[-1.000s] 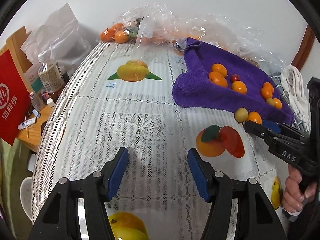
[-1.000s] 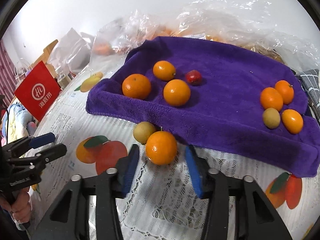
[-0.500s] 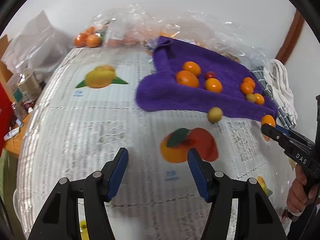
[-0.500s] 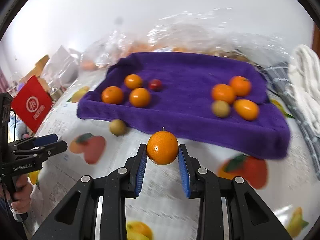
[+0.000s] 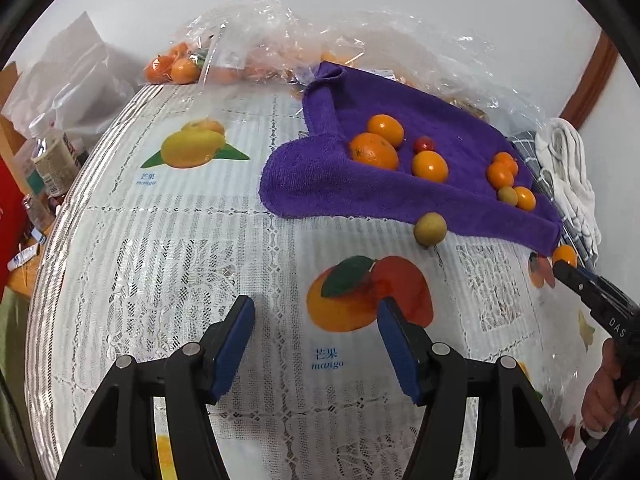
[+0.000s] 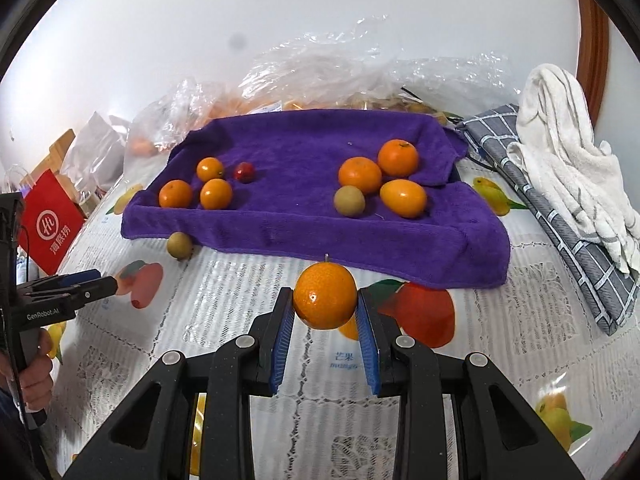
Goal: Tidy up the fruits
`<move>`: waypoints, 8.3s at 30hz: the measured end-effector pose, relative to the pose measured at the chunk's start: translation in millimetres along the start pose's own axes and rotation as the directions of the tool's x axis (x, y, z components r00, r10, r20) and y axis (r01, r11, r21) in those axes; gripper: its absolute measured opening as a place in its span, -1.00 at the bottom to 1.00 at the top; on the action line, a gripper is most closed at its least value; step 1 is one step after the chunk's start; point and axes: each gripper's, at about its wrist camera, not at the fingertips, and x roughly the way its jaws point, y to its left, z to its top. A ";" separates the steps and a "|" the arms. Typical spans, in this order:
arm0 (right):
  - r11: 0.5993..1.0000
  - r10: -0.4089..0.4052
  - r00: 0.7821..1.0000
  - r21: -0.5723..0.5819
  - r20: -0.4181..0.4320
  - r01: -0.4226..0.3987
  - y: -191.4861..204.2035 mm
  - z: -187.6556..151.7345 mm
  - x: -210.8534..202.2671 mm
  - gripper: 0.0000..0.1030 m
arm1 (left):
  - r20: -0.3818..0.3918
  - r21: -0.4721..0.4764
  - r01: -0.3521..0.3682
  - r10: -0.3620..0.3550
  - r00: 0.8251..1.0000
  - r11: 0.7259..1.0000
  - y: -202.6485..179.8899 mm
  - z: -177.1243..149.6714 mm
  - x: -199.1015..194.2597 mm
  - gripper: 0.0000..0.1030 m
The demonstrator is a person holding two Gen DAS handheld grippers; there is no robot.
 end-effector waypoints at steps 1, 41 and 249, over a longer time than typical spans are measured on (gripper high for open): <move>1.000 0.002 1.000 0.000 0.000 -0.002 -0.1 0.1 0.7 -0.40 | -0.002 0.003 0.008 -0.008 1.000 1.000 -1.7 0.4 0.3 0.19; 1.000 0.000 1.000 -0.003 0.032 0.000 -57.8 -2.9 -14.7 -0.40 | 0.047 0.063 0.005 -0.008 0.999 0.998 -82.0 28.9 44.0 -0.02; 0.994 -0.113 0.978 0.004 0.174 0.114 -29.5 -53.9 -202.3 0.99 | 0.318 0.073 -0.146 0.116 0.941 0.987 -168.6 -62.0 -198.9 0.99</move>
